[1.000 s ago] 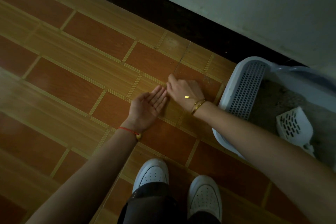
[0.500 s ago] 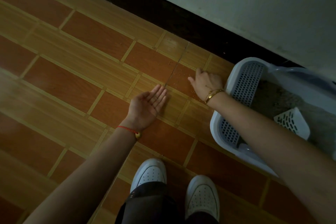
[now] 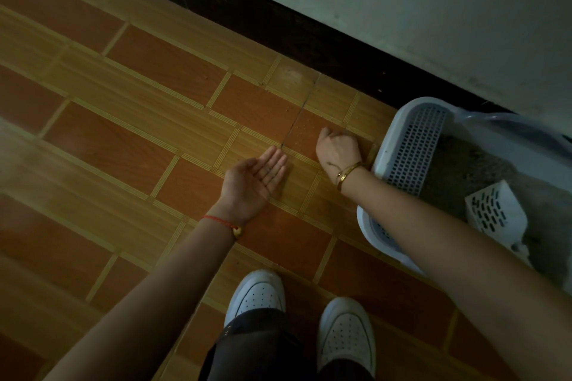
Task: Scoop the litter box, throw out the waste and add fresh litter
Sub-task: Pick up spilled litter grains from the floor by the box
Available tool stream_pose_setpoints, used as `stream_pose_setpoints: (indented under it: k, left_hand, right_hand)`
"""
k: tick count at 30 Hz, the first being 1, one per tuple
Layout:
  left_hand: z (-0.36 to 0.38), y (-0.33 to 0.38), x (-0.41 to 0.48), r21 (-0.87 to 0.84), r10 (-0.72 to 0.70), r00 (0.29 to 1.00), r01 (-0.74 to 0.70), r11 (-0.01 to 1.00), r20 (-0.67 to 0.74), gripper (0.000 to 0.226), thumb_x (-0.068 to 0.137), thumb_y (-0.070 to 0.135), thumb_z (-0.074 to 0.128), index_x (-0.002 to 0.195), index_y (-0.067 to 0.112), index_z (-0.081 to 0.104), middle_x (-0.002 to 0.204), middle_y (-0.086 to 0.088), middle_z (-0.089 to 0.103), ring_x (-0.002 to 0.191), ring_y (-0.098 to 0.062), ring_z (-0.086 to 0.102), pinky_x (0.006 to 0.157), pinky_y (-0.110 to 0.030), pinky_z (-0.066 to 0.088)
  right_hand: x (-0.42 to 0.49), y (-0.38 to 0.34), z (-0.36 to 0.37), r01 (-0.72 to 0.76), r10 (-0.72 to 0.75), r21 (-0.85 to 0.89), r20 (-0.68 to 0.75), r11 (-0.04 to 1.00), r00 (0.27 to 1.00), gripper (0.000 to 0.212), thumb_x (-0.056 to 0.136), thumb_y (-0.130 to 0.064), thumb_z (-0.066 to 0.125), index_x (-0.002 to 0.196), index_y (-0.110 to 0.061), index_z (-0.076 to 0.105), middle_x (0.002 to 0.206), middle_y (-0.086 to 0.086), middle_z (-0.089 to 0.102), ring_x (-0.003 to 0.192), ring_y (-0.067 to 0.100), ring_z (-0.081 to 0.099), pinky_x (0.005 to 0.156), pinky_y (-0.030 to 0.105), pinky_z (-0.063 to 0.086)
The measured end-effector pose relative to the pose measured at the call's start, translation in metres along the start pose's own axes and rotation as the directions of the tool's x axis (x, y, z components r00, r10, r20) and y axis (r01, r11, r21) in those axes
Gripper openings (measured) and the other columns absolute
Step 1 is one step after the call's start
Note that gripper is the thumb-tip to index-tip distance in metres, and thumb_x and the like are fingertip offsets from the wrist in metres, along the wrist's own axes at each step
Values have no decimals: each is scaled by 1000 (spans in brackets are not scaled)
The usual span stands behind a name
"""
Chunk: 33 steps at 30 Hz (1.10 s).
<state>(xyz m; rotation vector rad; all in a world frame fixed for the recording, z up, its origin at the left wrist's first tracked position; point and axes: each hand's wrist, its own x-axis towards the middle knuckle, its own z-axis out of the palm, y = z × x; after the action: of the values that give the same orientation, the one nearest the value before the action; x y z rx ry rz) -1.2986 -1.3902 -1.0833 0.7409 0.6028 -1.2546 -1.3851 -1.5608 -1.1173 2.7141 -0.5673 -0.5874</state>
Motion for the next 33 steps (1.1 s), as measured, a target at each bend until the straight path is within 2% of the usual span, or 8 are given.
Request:
stream_pose_setpoints:
  k: [6, 11, 16, 19, 23, 26, 29, 33]
  left_hand:
    - [6, -5, -3, 36, 1, 1000, -1, 999, -1, 42, 101, 16, 29, 125, -3, 57, 128, -17, 62, 123, -29, 57, 110, -37, 40]
    - [7, -9, -2, 66, 8, 1000, -8, 998, -6, 41, 101, 16, 29, 116, -4, 61, 119, -18, 67, 115, -28, 61, 105, -36, 45]
    - [6, -11, 0, 122, 45, 997, -36, 992, -66, 40, 101, 19, 33, 92, 0, 67, 81, -7, 63, 73, -17, 59, 76, -28, 49]
    - [5, -8, -2, 78, 34, 998, -31, 996, -43, 43, 102, 18, 29, 94, 0, 66, 86, -11, 72, 77, -20, 70, 72, -29, 58]
    - [3, -4, -1, 0, 14, 1000, -14, 1000, -27, 42, 102, 17, 28, 116, -3, 61, 126, -18, 64, 120, -29, 59, 108, -38, 42]
    - [4, -6, -1, -3, 7, 1000, -7, 1000, -30, 41, 102, 17, 29, 118, -4, 60, 126, -18, 63, 123, -29, 57, 112, -39, 39]
    - [7, -8, -2, 14, 3, 1000, -3, 1000, -28, 40, 102, 16, 29, 118, -4, 60, 127, -18, 63, 124, -30, 56, 112, -39, 38]
    - [7, -9, -3, 34, 4, 1000, -3, 999, -23, 40, 101, 16, 29, 120, -3, 59, 129, -17, 62, 124, -30, 56, 112, -38, 38]
  right_hand:
    - [-1, 0, 8, -55, 52, 74, 50, 996, 997, 30, 95, -2, 39, 122, 6, 50, 81, 5, 68, 66, 15, 65, 50, 23, 45]
    - [1, -16, -12, -103, 136, 431, -45, 896, 990, 17, 96, -11, 41, 87, -10, 55, 62, 6, 62, 45, 21, 50, 42, 22, 34]
    - [-34, -57, -25, 43, -96, 623, 51, 781, 994, 20, 98, -33, 41, 99, -18, 55, 81, 5, 65, 75, 27, 68, 57, 30, 48]
    - [-38, -41, -59, 95, -46, 558, -101, 824, 994, 28, 101, -16, 31, 125, -7, 42, 90, 8, 68, 66, 25, 62, 53, 29, 37]
    - [-30, -11, -49, -135, 117, 347, 72, 928, 991, 39, 100, -17, 41, 133, 0, 33, 76, 3, 59, 48, 11, 42, 42, 24, 27]
    - [-37, -5, -26, -183, 171, 38, 210, 982, 963, 48, 95, -34, 53, 129, -1, 44, 82, 1, 61, 62, 14, 52, 60, 25, 40]
    - [-40, -6, -19, -182, 172, 10, 281, 983, 944, 44, 104, -32, 26, 130, 2, 40, 97, 5, 61, 88, 18, 61, 90, 37, 40]
    - [-40, -6, -24, -241, 217, 41, 302, 970, 928, 46, 105, -30, 20, 131, 3, 37, 97, 6, 64, 89, 19, 63, 96, 38, 39]
